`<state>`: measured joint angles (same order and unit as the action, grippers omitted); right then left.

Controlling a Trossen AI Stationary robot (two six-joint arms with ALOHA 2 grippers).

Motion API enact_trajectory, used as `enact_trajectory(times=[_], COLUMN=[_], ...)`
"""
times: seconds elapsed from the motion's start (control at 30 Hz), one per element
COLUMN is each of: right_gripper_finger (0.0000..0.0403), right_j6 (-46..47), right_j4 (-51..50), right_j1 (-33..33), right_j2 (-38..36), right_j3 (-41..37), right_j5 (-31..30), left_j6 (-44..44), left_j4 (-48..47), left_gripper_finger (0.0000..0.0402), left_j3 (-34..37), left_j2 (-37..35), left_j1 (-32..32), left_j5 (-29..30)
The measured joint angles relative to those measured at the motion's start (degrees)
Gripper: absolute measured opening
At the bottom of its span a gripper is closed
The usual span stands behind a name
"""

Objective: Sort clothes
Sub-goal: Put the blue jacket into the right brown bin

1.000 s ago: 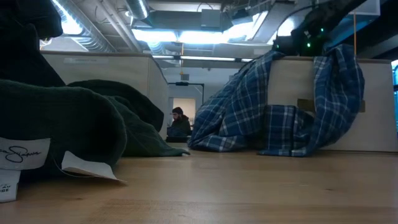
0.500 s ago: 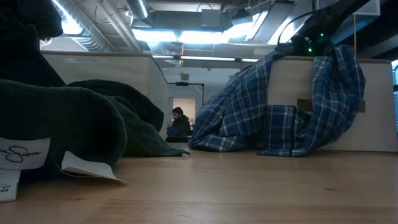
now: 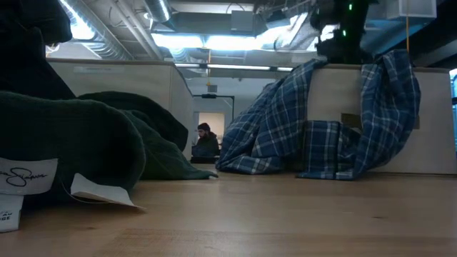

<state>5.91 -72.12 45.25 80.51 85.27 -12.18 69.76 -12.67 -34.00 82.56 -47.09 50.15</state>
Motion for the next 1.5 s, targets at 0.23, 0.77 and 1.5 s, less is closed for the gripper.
enact_trajectory(times=[0.23,0.77,1.5], right_gripper_finger=[0.0284,0.0285,0.0285], right_j6=[-2.0,-24.3,-24.5], right_j4=[8.6,20.3,-1.2], right_j1=[-7.7,-40.1,-60.2], right_j2=[-0.1,8.0,19.6], right_j3=[6.8,6.8,1.2], right_j5=[9.5,9.2,-29.8], left_j6=[-0.1,-0.1,-0.8], left_j4=[0.0,0.0,-0.1], left_gripper_finger=[0.0210,0.0210,0.0210], left_j3=[0.0,0.0,0.0], left_j2=[0.0,0.0,0.0], left_j1=[0.0,0.0,0.0], left_j5=[0.0,0.0,0.0])
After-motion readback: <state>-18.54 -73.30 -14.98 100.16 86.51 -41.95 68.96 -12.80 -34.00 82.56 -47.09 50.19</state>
